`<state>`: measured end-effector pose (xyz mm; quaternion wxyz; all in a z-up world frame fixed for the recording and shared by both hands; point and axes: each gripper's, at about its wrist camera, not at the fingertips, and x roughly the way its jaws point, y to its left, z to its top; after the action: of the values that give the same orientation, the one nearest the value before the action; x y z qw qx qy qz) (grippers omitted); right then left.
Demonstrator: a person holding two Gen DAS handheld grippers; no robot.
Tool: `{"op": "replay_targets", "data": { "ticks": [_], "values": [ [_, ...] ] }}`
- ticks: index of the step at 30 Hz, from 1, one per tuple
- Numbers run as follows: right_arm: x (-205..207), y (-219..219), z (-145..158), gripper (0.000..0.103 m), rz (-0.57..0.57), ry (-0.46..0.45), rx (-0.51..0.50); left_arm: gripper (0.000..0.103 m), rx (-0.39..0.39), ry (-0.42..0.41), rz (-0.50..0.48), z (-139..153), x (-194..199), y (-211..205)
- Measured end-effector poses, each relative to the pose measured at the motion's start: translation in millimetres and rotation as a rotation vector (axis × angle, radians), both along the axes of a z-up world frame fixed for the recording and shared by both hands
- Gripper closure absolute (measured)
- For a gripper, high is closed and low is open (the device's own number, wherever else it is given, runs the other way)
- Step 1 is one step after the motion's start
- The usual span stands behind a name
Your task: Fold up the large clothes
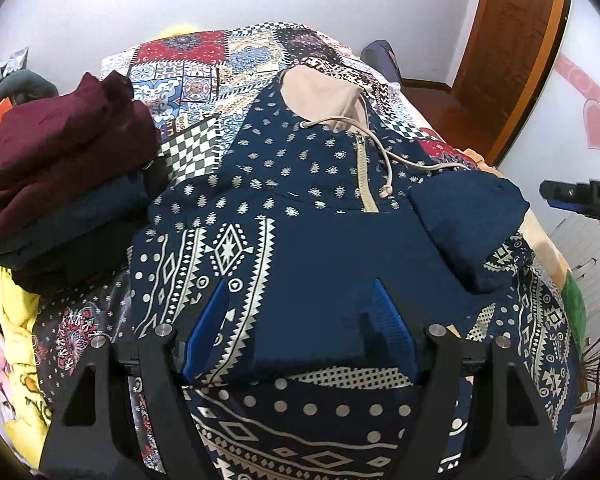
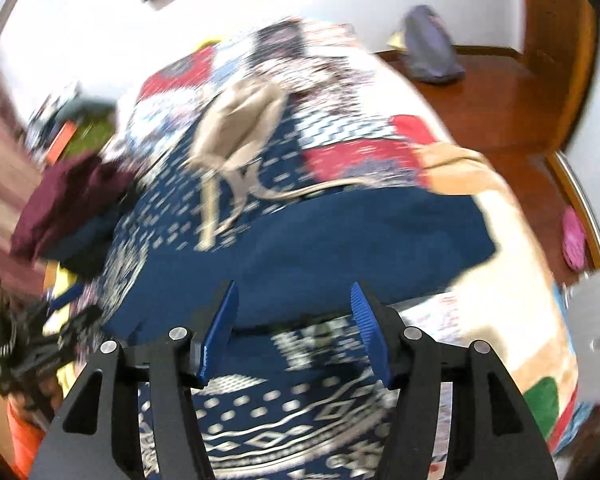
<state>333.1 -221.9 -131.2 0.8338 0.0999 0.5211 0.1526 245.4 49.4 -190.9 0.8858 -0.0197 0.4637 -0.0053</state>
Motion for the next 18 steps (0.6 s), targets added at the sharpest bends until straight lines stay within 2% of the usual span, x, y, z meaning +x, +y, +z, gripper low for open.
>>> {"op": "replay_targets", "data": {
  "ticks": [6,12,16,18],
  "values": [
    [23.4,-50.7,-42.0,0.048,-0.202,0.125,0.091,0.03,-0.004,0.016,-0.005,-5.8,6.0,-5.9],
    [37.3,-62.9,-85.8,0.048,-0.269,0.224,0.169,0.03,-0.027,0.03,0.003,-11.6,10.5,-5.6],
    [46.6,-59.6,-95.8,0.05,-0.289,0.195,0.215,0.03,-0.026,0.046,0.015,-17.8,13.3,-3.3],
    [49.1,-57.2,-95.8,0.063,-0.301,0.165,0.21,0.03,-0.021,0.05,0.021,-20.4,13.7,-2.2]
  ]
}}
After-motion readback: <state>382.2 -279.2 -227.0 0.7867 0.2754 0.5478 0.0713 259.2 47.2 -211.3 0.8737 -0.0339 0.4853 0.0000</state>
